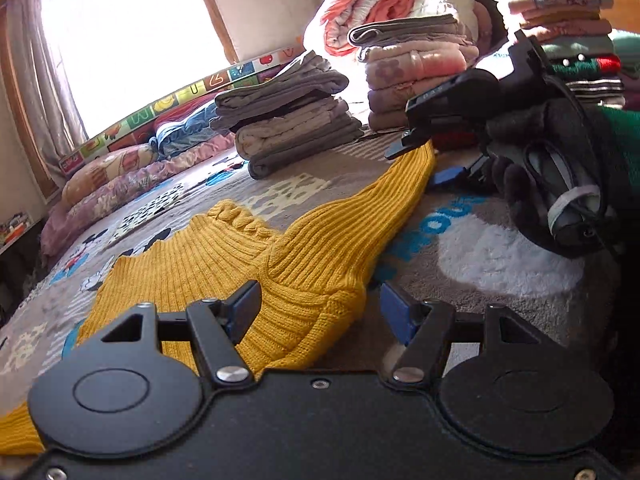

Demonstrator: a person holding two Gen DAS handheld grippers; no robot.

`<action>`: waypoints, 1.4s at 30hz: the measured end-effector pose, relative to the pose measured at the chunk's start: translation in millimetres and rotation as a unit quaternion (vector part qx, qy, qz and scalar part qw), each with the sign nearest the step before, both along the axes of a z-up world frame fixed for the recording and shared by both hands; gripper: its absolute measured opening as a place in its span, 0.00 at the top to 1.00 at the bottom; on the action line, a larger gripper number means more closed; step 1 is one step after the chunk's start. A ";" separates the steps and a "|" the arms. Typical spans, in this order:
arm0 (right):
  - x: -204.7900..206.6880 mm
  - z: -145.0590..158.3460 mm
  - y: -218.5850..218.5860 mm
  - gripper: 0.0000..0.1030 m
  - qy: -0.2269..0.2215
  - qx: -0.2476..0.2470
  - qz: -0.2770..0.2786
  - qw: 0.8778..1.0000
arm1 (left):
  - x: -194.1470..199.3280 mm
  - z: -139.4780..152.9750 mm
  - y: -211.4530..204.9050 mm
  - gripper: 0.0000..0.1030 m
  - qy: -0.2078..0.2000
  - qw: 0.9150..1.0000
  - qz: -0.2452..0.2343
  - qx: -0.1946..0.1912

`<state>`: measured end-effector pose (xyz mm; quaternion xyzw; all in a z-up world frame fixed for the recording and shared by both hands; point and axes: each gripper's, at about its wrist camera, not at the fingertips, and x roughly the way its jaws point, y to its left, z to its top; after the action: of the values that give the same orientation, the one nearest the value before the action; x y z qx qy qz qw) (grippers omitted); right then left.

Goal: Fold clothes

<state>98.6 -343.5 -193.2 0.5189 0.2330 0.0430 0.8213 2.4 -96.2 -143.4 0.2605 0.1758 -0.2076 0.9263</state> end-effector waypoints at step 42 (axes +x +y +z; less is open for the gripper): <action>0.7 44.2 137.4 0.87 -0.055 -0.376 0.242 0.893 | 57.8 20.0 78.8 0.61 0.168 0.971 0.033 -0.165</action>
<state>99.2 -206.1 -148.9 0.0954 0.3045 0.1780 0.9309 60.2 -17.5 -123.4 0.0596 0.3009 -0.2439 0.9200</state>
